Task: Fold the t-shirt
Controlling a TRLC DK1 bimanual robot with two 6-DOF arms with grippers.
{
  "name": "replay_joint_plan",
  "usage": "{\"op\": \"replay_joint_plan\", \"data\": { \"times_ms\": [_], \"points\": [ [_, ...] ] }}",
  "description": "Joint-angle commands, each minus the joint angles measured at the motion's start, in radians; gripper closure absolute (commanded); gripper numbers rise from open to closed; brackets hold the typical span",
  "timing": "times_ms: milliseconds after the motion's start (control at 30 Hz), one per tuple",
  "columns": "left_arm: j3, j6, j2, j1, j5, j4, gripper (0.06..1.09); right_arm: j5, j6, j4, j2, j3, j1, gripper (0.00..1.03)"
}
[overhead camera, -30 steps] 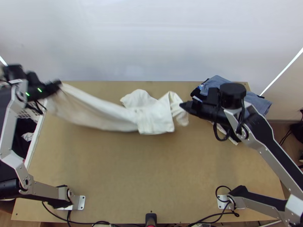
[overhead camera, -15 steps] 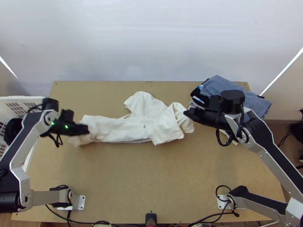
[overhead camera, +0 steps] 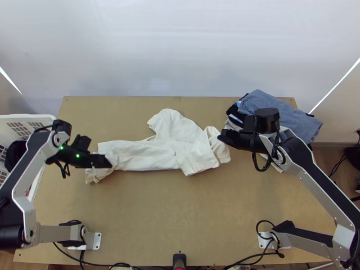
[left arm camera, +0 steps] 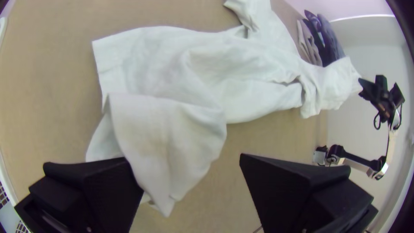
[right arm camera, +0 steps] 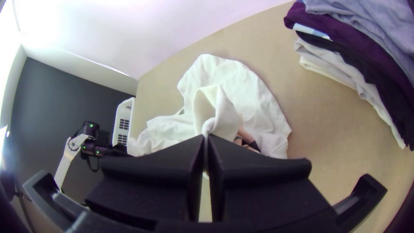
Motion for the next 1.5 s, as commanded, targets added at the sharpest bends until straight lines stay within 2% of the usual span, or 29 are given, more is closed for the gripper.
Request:
{"op": "replay_joint_plan", "data": {
  "times_ms": [0,367,400,433,567,767,900,1033,1133,1467],
  "points": [
    [0.152,-0.107,0.1,0.049,0.006,-0.015,0.11,0.0,-0.003,0.004,0.013,-0.015,0.0,1.0],
    [0.17,-0.144,0.192,0.085,0.02,0.033,0.12,0.0,0.003,0.023,0.025,-0.01,0.011,1.0],
    [0.162,-0.147,0.194,0.082,0.02,0.039,0.19,0.0,0.003,0.024,0.027,-0.009,0.011,1.0],
    [0.152,-0.141,0.192,0.078,0.02,0.041,0.32,0.0,0.003,0.026,0.028,-0.007,0.011,1.0],
    [0.136,-0.136,0.185,0.073,0.021,0.076,1.03,0.0,0.0,0.027,0.031,-0.002,0.006,1.0],
    [0.124,-0.11,0.172,0.067,0.021,0.068,1.05,0.0,-0.003,0.029,0.031,0.004,-0.008,1.0],
    [0.166,-0.152,0.175,0.078,0.021,0.116,1.05,0.001,-0.003,0.034,0.036,0.011,-0.012,1.0],
    [0.271,-0.274,0.218,0.092,0.02,0.2,1.05,0.004,-0.001,0.054,0.05,0.028,-0.017,1.0],
    [0.406,-0.379,0.286,0.098,0.017,0.211,1.05,0.038,0.002,0.08,0.093,0.091,-0.034,1.0],
    [0.957,-0.627,0.428,0.113,-0.003,0.209,1.05,0.196,0.008,0.149,0.358,0.564,-0.117,1.0]
  ]
}}
